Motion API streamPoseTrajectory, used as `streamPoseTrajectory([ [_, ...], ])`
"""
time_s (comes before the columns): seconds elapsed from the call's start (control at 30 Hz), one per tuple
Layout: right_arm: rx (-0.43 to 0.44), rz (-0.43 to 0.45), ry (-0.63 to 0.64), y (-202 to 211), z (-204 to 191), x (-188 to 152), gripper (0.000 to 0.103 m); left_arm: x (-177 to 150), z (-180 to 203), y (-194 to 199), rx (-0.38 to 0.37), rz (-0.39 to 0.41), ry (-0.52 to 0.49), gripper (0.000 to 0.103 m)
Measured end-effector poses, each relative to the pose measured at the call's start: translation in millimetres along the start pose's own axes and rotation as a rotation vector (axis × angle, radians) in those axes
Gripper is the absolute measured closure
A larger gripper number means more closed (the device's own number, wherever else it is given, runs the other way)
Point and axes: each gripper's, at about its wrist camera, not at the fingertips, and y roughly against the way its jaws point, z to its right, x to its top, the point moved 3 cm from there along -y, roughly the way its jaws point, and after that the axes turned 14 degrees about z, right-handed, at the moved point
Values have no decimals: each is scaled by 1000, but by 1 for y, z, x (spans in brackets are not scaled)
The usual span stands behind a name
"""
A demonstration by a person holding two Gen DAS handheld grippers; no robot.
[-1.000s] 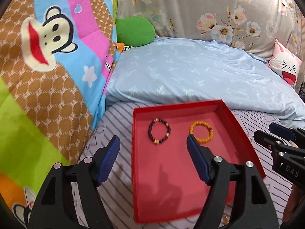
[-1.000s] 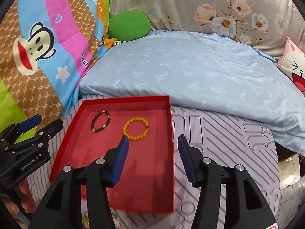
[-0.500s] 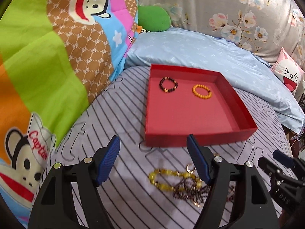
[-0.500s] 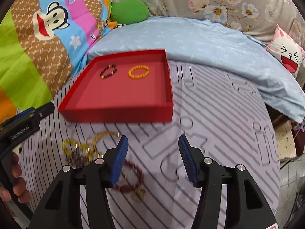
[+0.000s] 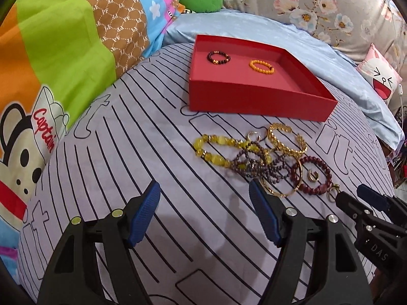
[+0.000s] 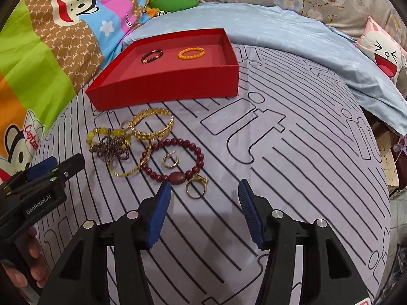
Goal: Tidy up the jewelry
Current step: 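Withdraw both tools from the box back toward the jewelry pile, then grasp the purple beaded bracelet with the star charm using the left tool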
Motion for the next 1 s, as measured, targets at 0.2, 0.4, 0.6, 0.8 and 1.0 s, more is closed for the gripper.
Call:
streamPoseTrajectory([
  [0.2,8,-11,5,0,-4,-5,49,6,10,-1,-44,15,1,39],
  [0.4,9,-10,4,-1,-5,-3,49,7,15,-13,-88,-33,47,50],
  [0.6,8,-11,-8,-2,-3,-1,49,18,13,-18,-127,-45,117,50],
  [0.8,14,-16,-8,-4,-4,1,49,17,15,-35,-111,-90,117,57],
  [1.0,20,-20,-8,-5,-6,-1,49,12,16,-32,-145,-105,94,77],
])
